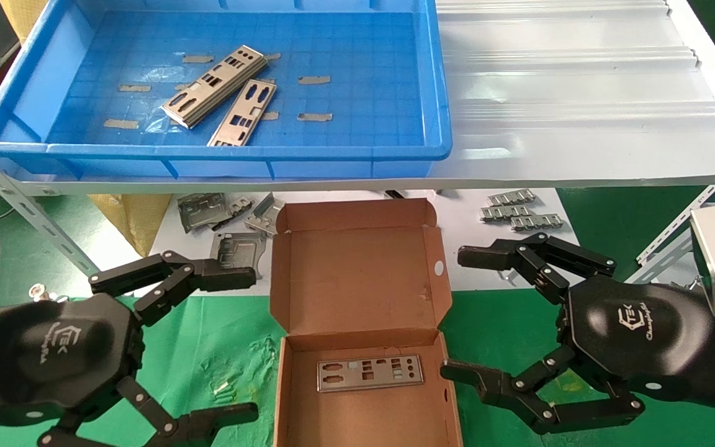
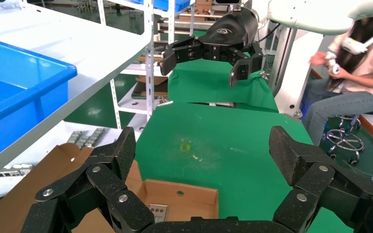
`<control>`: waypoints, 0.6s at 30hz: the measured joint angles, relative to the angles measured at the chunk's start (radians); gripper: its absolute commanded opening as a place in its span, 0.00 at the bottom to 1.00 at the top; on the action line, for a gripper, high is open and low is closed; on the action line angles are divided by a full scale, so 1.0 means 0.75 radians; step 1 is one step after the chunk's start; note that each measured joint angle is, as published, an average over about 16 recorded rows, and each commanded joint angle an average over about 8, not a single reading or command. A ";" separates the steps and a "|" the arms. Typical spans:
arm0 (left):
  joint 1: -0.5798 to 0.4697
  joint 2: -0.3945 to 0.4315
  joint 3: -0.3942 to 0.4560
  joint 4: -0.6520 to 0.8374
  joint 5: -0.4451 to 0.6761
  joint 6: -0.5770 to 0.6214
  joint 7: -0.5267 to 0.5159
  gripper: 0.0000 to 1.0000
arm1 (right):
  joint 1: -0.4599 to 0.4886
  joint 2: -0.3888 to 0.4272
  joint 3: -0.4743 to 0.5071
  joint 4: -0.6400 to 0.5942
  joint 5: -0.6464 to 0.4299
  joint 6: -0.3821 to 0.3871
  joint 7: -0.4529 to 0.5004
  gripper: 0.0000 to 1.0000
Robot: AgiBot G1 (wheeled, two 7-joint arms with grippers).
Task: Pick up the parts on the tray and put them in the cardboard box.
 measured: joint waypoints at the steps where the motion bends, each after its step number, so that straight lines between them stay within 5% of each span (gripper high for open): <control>1: 0.000 0.000 0.000 0.000 0.000 0.000 0.000 1.00 | 0.000 0.000 0.000 0.000 0.000 0.000 0.000 0.00; 8: 0.000 0.000 0.000 0.000 0.000 0.000 0.000 1.00 | 0.000 0.000 0.000 0.000 0.000 0.000 0.000 0.02; 16: 0.000 0.000 0.000 0.000 0.000 0.000 0.000 1.00 | 0.000 0.000 0.000 0.000 0.000 0.000 0.000 1.00; 17: 0.000 0.000 0.000 0.000 0.000 0.000 0.000 1.00 | 0.000 0.000 0.000 0.000 0.000 0.000 0.000 0.99; 18: 0.000 0.000 0.000 0.000 0.000 0.000 0.000 1.00 | 0.000 0.000 0.000 0.000 0.000 0.000 0.000 0.87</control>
